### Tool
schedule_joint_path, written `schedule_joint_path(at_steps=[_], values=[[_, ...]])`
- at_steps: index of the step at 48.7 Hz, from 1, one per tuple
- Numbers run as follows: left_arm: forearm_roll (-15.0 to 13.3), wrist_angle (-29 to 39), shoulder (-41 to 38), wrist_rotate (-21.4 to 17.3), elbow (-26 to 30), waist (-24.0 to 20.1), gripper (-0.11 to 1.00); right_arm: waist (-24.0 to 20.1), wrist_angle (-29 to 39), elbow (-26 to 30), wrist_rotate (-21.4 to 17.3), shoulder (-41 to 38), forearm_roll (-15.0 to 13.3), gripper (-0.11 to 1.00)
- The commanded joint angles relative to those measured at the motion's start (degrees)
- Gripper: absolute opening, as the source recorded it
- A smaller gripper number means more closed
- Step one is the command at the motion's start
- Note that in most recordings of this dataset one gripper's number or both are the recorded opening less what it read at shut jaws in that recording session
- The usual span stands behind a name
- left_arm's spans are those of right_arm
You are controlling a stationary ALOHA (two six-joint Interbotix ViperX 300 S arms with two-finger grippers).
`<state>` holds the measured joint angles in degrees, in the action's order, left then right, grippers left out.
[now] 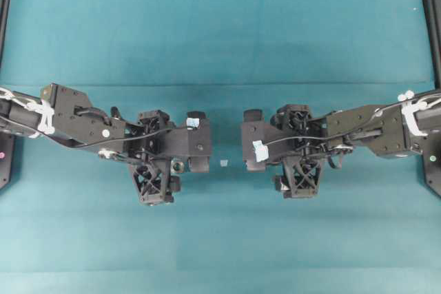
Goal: Insert the washer onto the shaft with both hands.
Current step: 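Lower both open grippers around the washer and the shaft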
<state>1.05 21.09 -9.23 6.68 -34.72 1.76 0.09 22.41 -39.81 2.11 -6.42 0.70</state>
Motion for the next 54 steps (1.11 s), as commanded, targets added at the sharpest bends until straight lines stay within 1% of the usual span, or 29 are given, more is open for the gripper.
schedule_joint_path(at_steps=[1,13,26,46,54], values=[[0.1,-0.3,0.1,0.1,0.4,0.0,0.85,0.9,-0.2,0.3,0.1,-0.1,-0.1,0.86],[0.1,0.1,0.5,0.0,0.5,-0.1,0.85,1.4,0.1,0.2,-0.1,0.1,-0.1,0.86],[0.1,0.1,0.8,-0.3,0.3,-1.1,0.85,2.1,0.1,0.2,-0.1,0.3,-0.1,0.86],[0.1,0.1,0.8,-0.4,0.3,-1.2,0.85,2.2,0.1,-1.4,-0.2,0.9,0.2,0.86],[0.1,0.1,0.8,-0.2,0.5,-1.2,0.84,2.2,0.1,-1.2,-0.2,0.8,0.3,0.85]])
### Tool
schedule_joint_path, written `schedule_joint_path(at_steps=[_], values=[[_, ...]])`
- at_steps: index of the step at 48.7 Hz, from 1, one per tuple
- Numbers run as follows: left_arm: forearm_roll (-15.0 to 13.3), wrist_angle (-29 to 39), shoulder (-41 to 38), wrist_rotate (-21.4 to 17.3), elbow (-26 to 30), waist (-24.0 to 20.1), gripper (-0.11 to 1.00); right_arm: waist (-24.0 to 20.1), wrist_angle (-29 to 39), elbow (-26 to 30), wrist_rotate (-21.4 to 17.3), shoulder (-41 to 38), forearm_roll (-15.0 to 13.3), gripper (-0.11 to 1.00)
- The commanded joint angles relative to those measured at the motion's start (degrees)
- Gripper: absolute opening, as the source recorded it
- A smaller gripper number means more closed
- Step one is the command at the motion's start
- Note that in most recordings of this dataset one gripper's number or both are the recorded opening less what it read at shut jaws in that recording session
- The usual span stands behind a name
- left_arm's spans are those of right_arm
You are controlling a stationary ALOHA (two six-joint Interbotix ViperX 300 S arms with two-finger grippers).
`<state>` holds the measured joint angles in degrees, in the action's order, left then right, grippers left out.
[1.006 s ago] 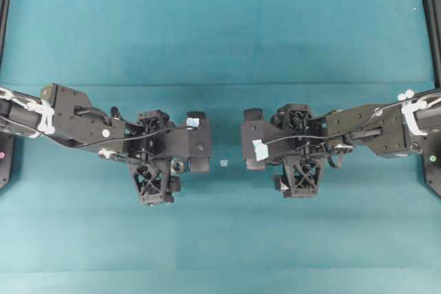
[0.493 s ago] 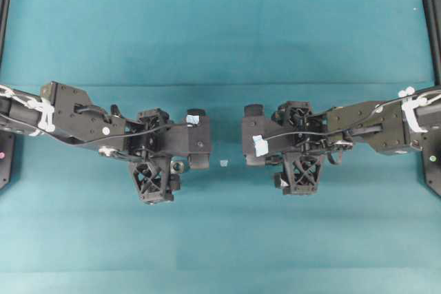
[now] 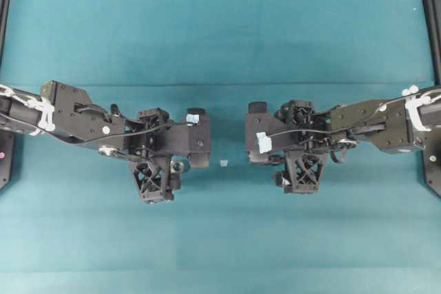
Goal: Insert the washer onto the shaft with both hands.
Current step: 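Lower both open grippers around the washer and the shaft, then close left gripper on the washer and right gripper on the shaft's hex collar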
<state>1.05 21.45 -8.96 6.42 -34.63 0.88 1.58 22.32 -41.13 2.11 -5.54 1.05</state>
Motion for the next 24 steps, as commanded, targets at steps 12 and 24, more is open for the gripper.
schedule_joint_path(at_steps=[12,24], values=[[0.1,-0.3,0.5,0.4,0.4,-0.2,0.78,0.7,0.2,0.3,-0.1,-0.2,-0.1,0.71],[0.1,-0.3,0.6,0.2,0.4,0.1,0.62,0.7,0.5,0.4,-0.1,-0.3,-0.1,0.59]])
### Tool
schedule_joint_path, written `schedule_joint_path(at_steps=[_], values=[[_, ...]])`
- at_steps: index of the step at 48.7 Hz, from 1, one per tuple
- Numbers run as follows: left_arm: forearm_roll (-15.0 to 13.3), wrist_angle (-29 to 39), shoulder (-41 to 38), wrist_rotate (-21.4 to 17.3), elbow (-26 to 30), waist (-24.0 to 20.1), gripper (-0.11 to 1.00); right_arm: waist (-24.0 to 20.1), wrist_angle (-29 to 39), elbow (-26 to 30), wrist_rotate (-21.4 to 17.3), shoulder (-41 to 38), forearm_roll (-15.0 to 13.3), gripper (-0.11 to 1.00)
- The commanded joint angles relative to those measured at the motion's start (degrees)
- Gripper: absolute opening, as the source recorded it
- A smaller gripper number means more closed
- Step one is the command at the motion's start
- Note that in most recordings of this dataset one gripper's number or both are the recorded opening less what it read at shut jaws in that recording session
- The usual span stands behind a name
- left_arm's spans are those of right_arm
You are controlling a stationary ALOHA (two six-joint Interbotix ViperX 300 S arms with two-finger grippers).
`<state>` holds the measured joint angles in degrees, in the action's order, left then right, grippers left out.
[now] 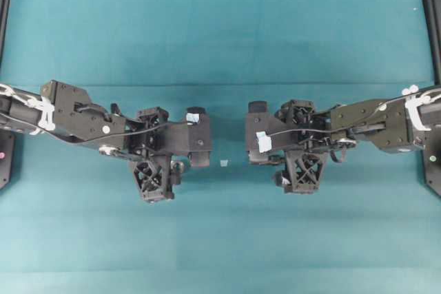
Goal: Insert the washer onto the shaft with both hands.
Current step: 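Close left gripper on the washer and right gripper on the shaft's hex collar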
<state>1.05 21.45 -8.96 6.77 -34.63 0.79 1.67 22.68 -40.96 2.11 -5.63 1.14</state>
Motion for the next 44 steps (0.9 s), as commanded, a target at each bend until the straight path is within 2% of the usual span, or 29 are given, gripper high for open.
schedule_joint_path(at_steps=[1,11,31,44], values=[[0.1,-0.3,0.6,-0.2,0.3,0.3,0.61,0.6,0.3,0.3,-0.1,-0.2,-0.2,0.57],[0.1,-0.4,0.6,-0.4,0.2,0.6,0.37,0.8,1.7,1.1,0.0,-0.5,-0.2,0.26],[0.1,-0.5,0.8,-0.5,0.3,1.5,0.37,1.3,4.1,1.5,0.4,-0.7,-0.2,0.15],[0.1,-0.5,1.0,-0.6,0.4,1.5,0.37,1.3,4.7,2.4,0.4,-0.7,-0.2,0.00]])
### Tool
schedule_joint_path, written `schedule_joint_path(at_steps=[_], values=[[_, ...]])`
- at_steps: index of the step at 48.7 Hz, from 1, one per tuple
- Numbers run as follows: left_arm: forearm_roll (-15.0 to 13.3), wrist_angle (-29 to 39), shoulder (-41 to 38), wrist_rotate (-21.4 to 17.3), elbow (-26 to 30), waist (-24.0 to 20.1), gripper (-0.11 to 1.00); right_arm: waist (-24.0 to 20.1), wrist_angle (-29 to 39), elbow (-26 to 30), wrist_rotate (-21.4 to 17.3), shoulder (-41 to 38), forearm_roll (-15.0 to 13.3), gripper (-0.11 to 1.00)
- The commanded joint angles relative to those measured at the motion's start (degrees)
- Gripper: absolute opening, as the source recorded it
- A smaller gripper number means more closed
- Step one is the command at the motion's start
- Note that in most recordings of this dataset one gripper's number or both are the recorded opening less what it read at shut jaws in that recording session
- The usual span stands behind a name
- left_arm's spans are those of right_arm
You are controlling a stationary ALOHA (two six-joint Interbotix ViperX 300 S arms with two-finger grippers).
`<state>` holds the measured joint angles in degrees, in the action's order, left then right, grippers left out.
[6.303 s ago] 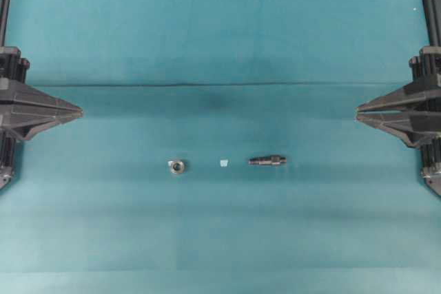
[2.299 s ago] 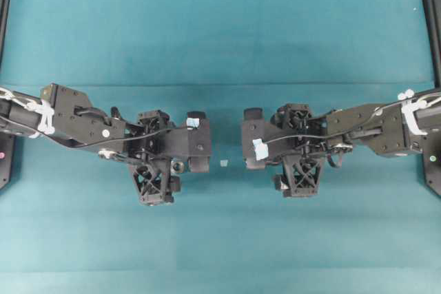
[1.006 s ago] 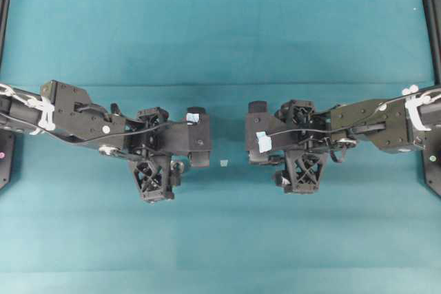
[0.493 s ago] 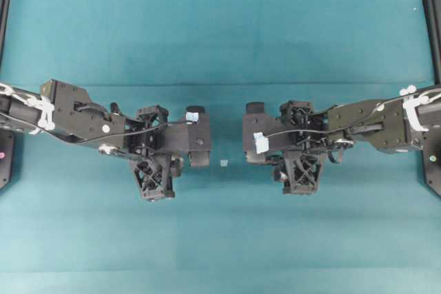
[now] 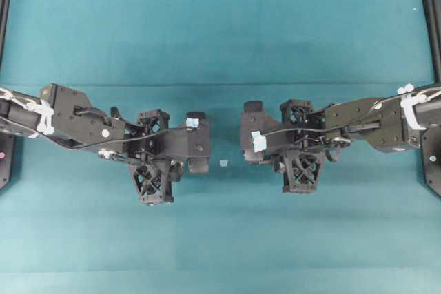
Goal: Insert the washer onto the shaft with both hands.
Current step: 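Close left gripper on the washer and right gripper on the shaft's hex collar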
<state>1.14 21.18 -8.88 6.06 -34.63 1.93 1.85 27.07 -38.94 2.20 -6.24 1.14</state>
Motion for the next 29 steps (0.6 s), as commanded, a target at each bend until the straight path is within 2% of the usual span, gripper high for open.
schedule_joint_path(at_steps=[1,29], values=[[0.0,-0.3,1.1,0.1,0.5,0.4,0.37,1.1,0.4,0.4,0.4,-0.1,-0.2,0.00],[0.0,-0.3,1.1,0.2,0.5,0.4,0.37,0.0,-0.6,0.6,0.3,-0.2,0.3,0.00]])
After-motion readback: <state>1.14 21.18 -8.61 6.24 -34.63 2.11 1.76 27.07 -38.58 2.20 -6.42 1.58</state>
